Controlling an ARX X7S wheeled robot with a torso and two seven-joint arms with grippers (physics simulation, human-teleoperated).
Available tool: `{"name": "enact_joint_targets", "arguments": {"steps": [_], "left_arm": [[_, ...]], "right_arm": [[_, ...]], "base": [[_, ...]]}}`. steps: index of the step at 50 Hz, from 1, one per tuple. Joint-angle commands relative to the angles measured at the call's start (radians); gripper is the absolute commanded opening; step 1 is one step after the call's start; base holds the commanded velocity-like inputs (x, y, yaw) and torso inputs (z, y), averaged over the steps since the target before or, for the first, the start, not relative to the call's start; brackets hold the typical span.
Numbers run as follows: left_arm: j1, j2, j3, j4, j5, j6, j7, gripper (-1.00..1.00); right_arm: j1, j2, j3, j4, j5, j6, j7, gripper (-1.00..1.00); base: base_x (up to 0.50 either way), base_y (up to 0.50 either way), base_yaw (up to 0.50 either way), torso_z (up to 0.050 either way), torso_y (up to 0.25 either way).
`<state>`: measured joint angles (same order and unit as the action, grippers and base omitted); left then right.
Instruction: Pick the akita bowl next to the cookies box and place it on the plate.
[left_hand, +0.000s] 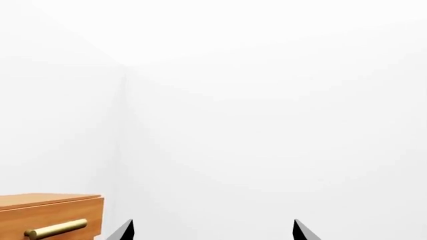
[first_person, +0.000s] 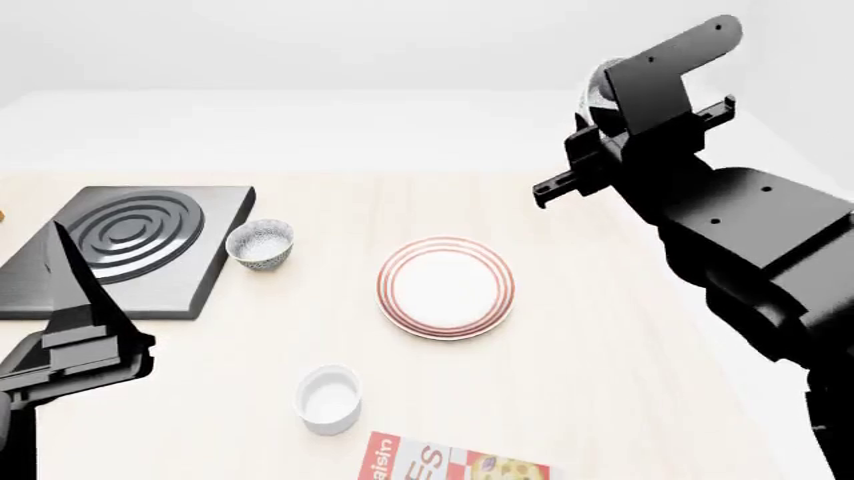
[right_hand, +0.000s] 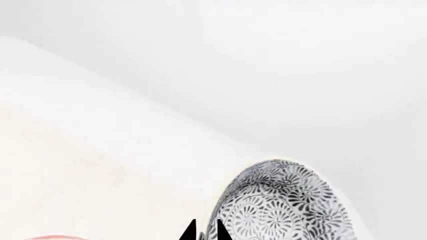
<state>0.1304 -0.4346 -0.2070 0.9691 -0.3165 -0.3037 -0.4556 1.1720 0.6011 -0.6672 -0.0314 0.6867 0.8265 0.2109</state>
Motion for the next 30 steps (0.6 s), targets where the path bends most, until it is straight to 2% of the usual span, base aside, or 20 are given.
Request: {"name": "enact_joint_targets", "arguments": {"steps": [1,19,24,30], "left_arm": [[0.001,-0.005,0.002,0.0,-0.001,0.001,-0.006,1.0],[0.001,-0.012,0.016,-0.001,0.002,0.003,-0.014,1.0],[0.002,-0.013,0.017,-0.004,0.0,0.007,-0.014,1.0],[0.001,-0.015,0.023,-0.008,0.002,0.01,-0.016,1.0]], "right_arm": [[0.16,-0.159,-0.182,0.189,-0.196,-0.133,-0.136,-1.0],[0.241,-0.438,-0.285,0.75,-0.345,-0.419,-0.218,-1.0],[0.266,-0.528,-0.334,0.968,-0.414,-0.556,-0.233,-1.0],[0.279,-0.592,-0.358,1.087,-0.427,-0.628,-0.256,-1.0]], "base": [[0.0,0.0,0.0,0.0,0.0],[0.0,0.0,0.0,0.0,0.0],[0.0,0.0,0.0,0.0,0.002],[0.0,0.0,0.0,0.0,0.0]]}}
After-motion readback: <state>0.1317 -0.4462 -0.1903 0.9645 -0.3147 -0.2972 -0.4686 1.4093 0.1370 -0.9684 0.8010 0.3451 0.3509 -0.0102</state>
